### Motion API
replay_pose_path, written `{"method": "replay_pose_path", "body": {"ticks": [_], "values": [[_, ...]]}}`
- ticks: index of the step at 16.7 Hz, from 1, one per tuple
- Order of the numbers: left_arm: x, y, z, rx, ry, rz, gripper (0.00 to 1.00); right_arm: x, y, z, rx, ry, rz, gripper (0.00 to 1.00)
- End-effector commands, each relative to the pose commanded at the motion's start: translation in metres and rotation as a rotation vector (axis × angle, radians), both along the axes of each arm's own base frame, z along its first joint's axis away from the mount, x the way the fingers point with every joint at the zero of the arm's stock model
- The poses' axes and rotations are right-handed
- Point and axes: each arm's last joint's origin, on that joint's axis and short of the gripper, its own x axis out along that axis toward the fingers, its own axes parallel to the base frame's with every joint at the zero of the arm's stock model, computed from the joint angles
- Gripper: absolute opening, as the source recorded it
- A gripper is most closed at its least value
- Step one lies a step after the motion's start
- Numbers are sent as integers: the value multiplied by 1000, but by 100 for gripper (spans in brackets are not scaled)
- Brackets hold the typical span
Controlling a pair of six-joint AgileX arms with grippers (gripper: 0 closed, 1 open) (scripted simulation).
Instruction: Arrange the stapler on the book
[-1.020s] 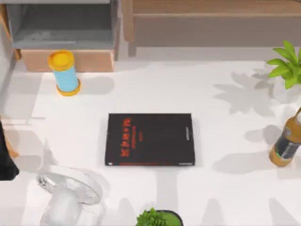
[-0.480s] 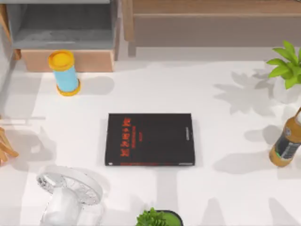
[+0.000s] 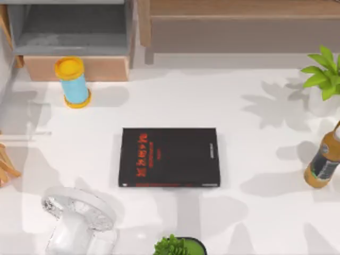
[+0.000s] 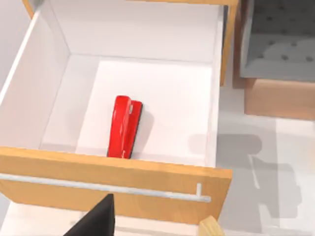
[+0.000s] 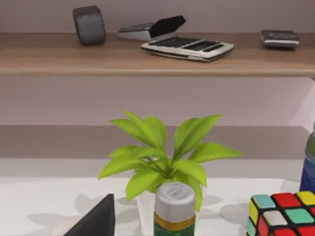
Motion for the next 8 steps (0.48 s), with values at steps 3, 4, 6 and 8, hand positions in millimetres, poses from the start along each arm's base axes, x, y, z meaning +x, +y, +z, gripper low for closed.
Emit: {"method": "replay_pose_path", "body": {"ticks": [3,4,6,8], "values": [[64,30,12,-21,187,22,100,0,0,0,0,0,0,100],[86,41,10,-29,249,27,100,0,0,0,0,0,0,100],[128,64,0,-47,368,30,100,0,0,0,0,0,0,100],[165,85,-20,-65,480,25,100,0,0,0,0,0,0,100]]}}
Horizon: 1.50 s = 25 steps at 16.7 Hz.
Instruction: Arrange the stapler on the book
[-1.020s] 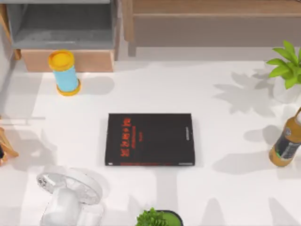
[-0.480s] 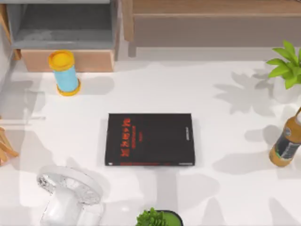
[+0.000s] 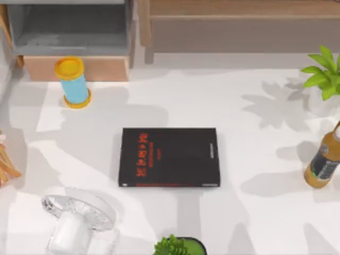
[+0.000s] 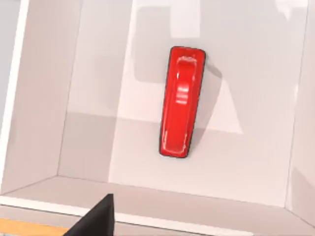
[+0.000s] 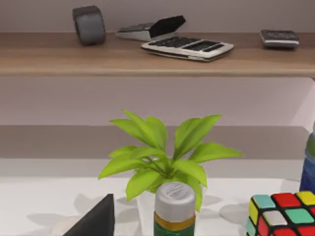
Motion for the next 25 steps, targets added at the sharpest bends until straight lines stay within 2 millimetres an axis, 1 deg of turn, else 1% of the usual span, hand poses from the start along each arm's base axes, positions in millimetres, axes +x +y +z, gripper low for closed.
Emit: {"method": "replay_pose_path", "body": {"ticks": [2,5,8,10,13,25], "values": [[31,18,-26,-20,101,-12,100,0,0,0,0,0,0,100],[65,35,-70,-47,227,-42,100,0,0,0,0,0,0,100],[84,42,-106,-62,309,-80,100,0,0,0,0,0,0,100],[92,41,-122,-64,336,-105,100,0,0,0,0,0,0,100],[97,39,-130,-62,345,-125,100,0,0,0,0,0,0,100],[93,43,-134,-62,344,-126,100,0,0,0,0,0,0,100]]}}
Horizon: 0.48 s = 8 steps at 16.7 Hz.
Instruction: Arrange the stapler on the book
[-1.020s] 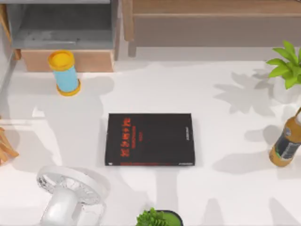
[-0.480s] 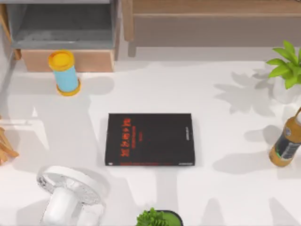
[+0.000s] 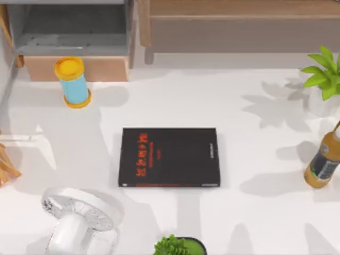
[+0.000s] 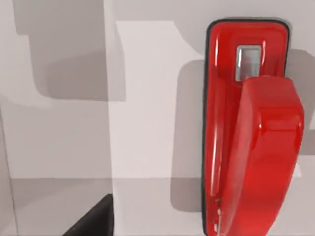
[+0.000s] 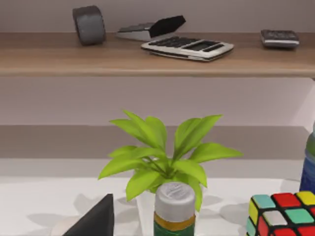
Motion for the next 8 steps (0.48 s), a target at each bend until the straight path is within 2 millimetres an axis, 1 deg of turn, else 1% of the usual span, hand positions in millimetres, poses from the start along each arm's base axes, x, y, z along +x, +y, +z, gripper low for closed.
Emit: {"method": "replay_pose_path", "body": {"ticks": [4,8], "values": [[-1,0,-11,2,5,5,100,0,0,0,0,0,0,100],[5,-1,-35,1,5,4,100,0,0,0,0,0,0,100]]}}
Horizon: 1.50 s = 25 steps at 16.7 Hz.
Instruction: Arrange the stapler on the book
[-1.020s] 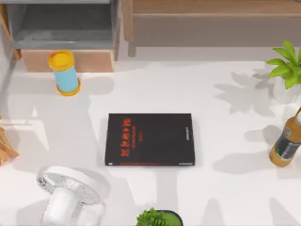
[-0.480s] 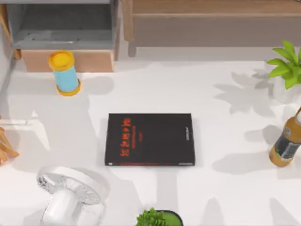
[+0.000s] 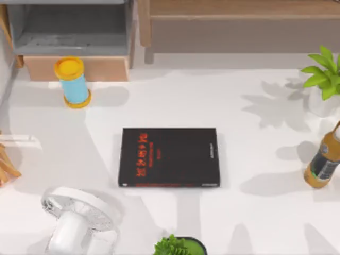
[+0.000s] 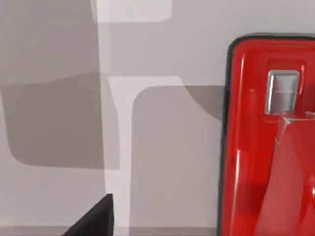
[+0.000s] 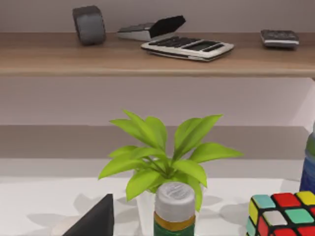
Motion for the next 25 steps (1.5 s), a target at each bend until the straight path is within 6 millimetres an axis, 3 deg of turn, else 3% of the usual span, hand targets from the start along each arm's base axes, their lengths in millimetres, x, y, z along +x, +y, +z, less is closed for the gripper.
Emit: {"method": "replay_pose_path", "body": {"ticks": [6,19,25], "values": [[4,-3,-10,-1,-4,-3,100,0,0,0,0,0,0,100],[4,-3,-10,-1,-4,-3,2,0,0,0,0,0,0,100],[4,-3,-10,-1,-4,-3,0,0,0,0,0,0,0,100]]}}
